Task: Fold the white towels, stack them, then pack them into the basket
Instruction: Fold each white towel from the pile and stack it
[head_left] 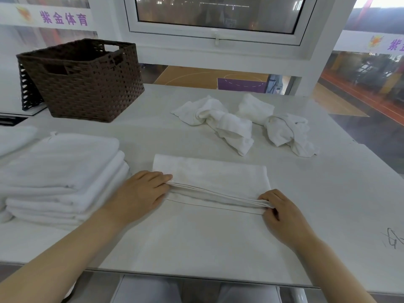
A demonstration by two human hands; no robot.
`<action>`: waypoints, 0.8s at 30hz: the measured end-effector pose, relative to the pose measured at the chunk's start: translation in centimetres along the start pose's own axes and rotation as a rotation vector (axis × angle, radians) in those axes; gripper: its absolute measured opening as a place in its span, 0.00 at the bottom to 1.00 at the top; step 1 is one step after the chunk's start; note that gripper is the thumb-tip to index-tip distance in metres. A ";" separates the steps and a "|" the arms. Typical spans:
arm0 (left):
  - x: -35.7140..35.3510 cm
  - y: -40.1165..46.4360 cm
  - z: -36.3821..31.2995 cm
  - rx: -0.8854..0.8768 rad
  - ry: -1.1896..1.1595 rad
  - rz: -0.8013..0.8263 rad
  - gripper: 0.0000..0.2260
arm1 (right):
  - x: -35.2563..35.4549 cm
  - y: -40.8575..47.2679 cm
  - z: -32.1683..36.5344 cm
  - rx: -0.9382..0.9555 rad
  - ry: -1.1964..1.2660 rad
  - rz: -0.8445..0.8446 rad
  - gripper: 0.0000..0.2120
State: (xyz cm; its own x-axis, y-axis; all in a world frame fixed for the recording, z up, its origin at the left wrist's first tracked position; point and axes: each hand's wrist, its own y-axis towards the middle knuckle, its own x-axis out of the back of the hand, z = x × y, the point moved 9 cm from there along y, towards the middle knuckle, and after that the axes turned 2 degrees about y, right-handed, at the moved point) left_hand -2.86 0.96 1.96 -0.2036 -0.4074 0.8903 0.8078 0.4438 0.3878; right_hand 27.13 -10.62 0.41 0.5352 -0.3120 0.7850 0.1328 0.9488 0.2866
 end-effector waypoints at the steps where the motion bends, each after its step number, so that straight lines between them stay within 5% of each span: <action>1: -0.4 -0.2 0.2 0.005 -0.005 0.049 0.13 | 0.0 0.0 0.0 0.000 0.004 0.002 0.18; 16: -2.9 -0.3 0.4 -0.173 0.407 0.167 0.16 | 0.8 0.3 -0.1 -0.085 0.115 -0.012 0.17; 24: -1.6 1.6 0.0 -0.243 0.383 0.085 0.12 | 1.1 0.7 0.1 -0.111 0.172 0.052 0.13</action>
State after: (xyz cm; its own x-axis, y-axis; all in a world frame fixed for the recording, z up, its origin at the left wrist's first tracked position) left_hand -1.22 2.32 1.18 0.0514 -0.6637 0.7463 0.9282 0.3075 0.2095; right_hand 27.74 -10.33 1.53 0.6772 -0.2584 0.6889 0.1870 0.9660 0.1785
